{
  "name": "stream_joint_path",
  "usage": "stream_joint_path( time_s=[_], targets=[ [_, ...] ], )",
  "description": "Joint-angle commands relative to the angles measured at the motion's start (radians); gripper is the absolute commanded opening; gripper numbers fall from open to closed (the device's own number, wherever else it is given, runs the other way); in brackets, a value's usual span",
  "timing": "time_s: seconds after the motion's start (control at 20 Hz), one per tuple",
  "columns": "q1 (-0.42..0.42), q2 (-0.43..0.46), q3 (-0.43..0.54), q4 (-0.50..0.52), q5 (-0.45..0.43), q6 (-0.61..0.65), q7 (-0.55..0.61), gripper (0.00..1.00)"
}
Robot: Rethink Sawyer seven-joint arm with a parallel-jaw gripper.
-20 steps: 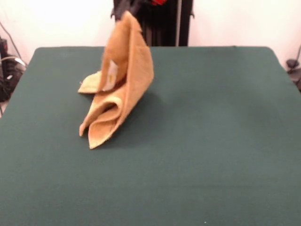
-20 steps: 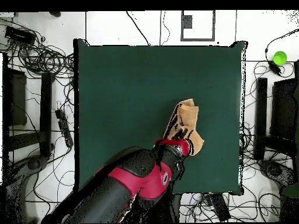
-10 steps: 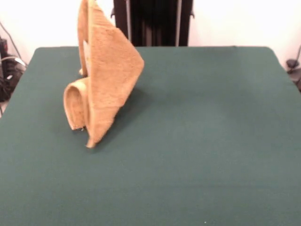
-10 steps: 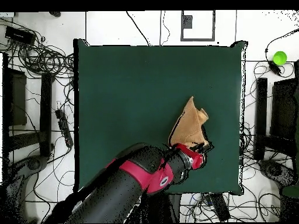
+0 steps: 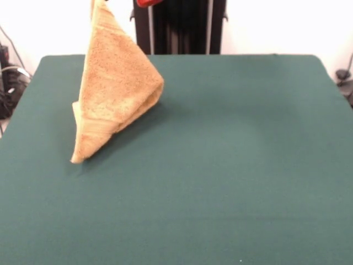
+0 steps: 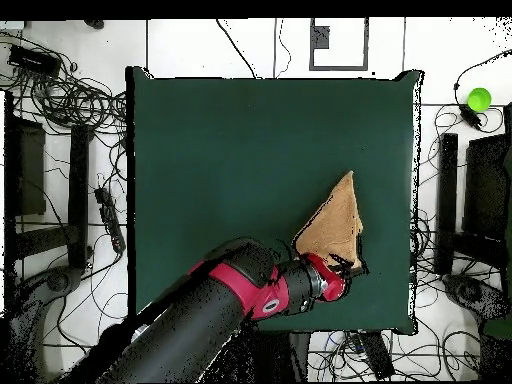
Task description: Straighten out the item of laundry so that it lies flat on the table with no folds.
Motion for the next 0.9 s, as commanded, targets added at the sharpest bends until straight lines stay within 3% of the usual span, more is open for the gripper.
stream_joint_path(
  time_s=[0.05,0.45,0.7,0.9],
  targets=[
    [0.024,0.009,0.136,-0.056,0.113,0.167,-0.01,0.0],
    [0.02,-0.065,0.147,-0.065,0.12,0.25,-0.118,0.0],
    [0.058,-0.075,0.135,-0.092,0.04,0.252,-0.198,0.0],
    [0.064,-0.093,0.141,-0.101,0.026,0.271,-0.232,0.0]
  ],
)
